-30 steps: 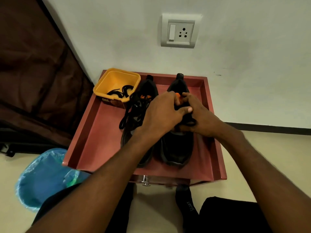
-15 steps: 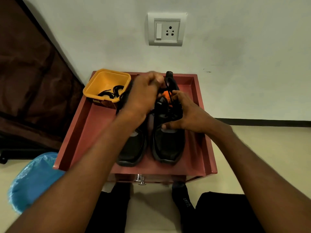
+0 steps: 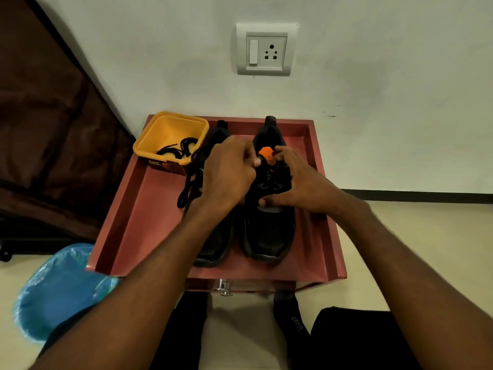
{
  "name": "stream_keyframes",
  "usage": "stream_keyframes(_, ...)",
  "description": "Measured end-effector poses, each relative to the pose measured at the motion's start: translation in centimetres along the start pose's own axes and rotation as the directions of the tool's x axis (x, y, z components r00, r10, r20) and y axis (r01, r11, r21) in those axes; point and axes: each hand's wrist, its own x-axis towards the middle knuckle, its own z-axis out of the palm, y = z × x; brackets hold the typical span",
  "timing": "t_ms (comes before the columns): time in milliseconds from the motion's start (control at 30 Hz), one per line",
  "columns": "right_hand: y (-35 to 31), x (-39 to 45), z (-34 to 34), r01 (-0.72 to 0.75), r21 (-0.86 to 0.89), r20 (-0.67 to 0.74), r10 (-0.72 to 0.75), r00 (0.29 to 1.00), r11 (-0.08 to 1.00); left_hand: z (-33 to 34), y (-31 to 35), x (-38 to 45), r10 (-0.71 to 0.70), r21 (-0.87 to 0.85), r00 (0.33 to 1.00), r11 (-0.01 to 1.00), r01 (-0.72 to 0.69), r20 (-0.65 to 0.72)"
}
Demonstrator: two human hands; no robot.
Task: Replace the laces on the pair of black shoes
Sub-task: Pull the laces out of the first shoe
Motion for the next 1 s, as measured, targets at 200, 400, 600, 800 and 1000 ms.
stream_keyframes(200,0.3,-0.1,-0.2,-0.010,0.049,0.020,0.009,1.000,0.999,-5.1,0.5,2.3,-0.152,-0.969,0.969,0.122,0.216,0.196)
stream_keyframes(400,-0.4,0.2,-0.2,-0.025,0.084,0.045,0.021,0.999,0.996,-6.3,-1.4,1.2,-0.143,-0.656,0.977,0.724,0.213,0.159)
stream_keyframes(600,-1.8,0.6,0.0,-0.062,0.207,-0.040,0.072,0.997,0.976,-5.1,-0.3,-0.3,0.023,0.209,1.000,0.978,-0.024,0.006)
stream_keyframes(800,-2.5,0.7,1.6,0.026,-0.266,-0.306,-0.110,0.946,0.964,-2.5,-1.0,0.3,0.192,0.119,0.949,0.967,-0.227,0.252)
stream_keyframes(1000,-2.4,0.7,1.4,0.046,-0.236,-0.286,-0.114,0.951,0.971,0.3,-0.2,-0.8,0.179,0.203,0.881,0.935,-0.290,0.438)
